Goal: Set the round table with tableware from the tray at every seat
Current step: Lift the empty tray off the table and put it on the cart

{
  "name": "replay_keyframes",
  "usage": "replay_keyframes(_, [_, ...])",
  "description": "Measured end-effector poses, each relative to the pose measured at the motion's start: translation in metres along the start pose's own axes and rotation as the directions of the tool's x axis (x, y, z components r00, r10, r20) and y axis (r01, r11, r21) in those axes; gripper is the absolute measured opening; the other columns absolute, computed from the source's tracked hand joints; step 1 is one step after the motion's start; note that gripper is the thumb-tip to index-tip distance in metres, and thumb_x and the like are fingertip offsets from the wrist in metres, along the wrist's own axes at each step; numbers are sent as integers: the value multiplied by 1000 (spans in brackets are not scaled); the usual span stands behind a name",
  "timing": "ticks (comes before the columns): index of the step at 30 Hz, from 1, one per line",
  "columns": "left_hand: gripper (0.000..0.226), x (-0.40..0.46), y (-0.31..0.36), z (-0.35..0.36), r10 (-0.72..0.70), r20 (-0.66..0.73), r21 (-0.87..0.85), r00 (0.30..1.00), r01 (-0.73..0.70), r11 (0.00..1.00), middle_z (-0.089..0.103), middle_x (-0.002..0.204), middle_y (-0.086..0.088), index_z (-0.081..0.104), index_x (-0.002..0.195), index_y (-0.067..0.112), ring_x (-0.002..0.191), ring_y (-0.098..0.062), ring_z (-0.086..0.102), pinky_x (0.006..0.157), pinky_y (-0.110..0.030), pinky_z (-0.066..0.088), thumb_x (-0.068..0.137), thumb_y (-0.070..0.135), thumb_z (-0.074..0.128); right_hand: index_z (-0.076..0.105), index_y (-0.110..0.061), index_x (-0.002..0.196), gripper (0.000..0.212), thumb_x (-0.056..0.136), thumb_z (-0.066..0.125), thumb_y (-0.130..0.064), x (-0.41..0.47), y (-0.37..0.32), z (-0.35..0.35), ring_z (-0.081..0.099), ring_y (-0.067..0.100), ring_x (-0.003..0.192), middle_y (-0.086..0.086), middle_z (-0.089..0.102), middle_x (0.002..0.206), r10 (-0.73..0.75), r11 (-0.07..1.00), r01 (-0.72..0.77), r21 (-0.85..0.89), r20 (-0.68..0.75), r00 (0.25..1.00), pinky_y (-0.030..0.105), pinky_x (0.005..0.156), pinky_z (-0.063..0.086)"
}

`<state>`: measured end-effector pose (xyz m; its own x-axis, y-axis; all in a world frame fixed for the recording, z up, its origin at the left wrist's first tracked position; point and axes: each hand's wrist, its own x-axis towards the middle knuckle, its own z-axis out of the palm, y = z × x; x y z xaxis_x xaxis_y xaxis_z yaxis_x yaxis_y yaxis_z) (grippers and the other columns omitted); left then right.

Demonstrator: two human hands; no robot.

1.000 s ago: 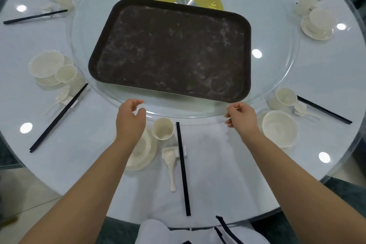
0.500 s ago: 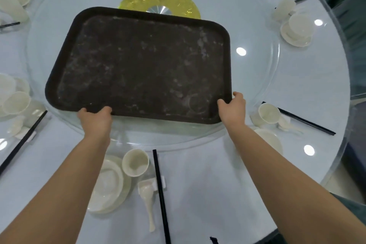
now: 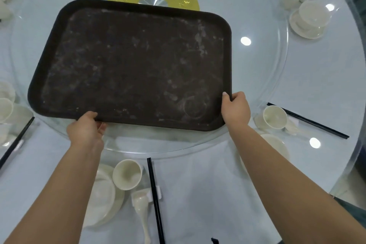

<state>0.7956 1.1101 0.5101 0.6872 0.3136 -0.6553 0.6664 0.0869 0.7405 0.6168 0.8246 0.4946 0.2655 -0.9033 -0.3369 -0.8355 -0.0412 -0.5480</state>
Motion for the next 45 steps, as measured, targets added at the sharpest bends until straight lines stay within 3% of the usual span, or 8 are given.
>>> replay_keyframes(6, [4,5,9,-1,-100,70,70,992,95,993,60,83,-3,57,94,11,70,-11,59,61,-22,51,92,8,59,45,-11,97,25,99,47,-36,3,-3,-5,54,25,83,-1,52,81,39,994,-45,104,59,997,33,75,38])
replay_keyframes(11, [19,6,23,-2,-181,193,83,964,168,982,54,75,2,51,79,16,61,-5,50,50,-16,47,97,10,52,43,-12,100,20,101,45,-32,-12,-8,-8,50,19,81,-4,47,81,54,963,-89,254,143,988,27,67,38])
replay_keyframes(16, [22,-22,44,-7,-133,345,-69,929,166,984,62,77,-3,53,77,10,78,-15,60,70,-29,53,96,3,44,52,-10,130,42,98,50,-37,-31,-20,-16,57,25,106,4,59,117,41,904,-133,406,228,973,38,97,49])
replay_keyframes(19, [26,-43,60,-9,-81,381,-116,921,135,984,56,76,-5,50,73,8,71,-14,54,75,-29,53,96,2,40,59,-4,128,47,97,52,-38,-35,-25,-31,61,30,110,10,65,119,-6,920,-82,384,224,975,40,97,50])
replay_keyframes(25, [24,-81,67,-20,-31,439,-141,898,103,985,47,75,-6,47,73,7,65,-12,44,66,-24,58,94,-2,40,66,0,112,34,96,53,-28,-45,-23,-70,63,34,98,16,68,108,-5,926,-44,376,129,992,40,89,52])
replay_keyframes(30, [22,-115,61,-39,-16,459,-187,888,115,976,61,61,-5,52,74,5,66,-13,59,57,-24,59,93,-2,45,71,-3,107,34,89,65,-31,-64,-14,-108,67,29,90,6,68,90,-67,894,20,448,90,994,37,81,54])
replay_keyframes(38, [18,-173,68,-69,121,576,-265,809,44,963,68,61,-5,57,76,6,60,-12,69,69,-28,61,91,-1,49,69,-8,113,38,88,67,-36,-103,-2,-177,67,26,92,5,71,103,-126,841,99,532,15,992,39,86,56])
replay_keyframes(45, [20,-214,55,-108,144,726,-257,672,71,964,69,70,-6,56,74,6,73,-20,69,75,-37,60,88,1,42,73,-9,103,29,86,69,-32,-175,43,-212,67,19,83,-2,72,90,-98,783,136,607,-95,991,30,72,52])
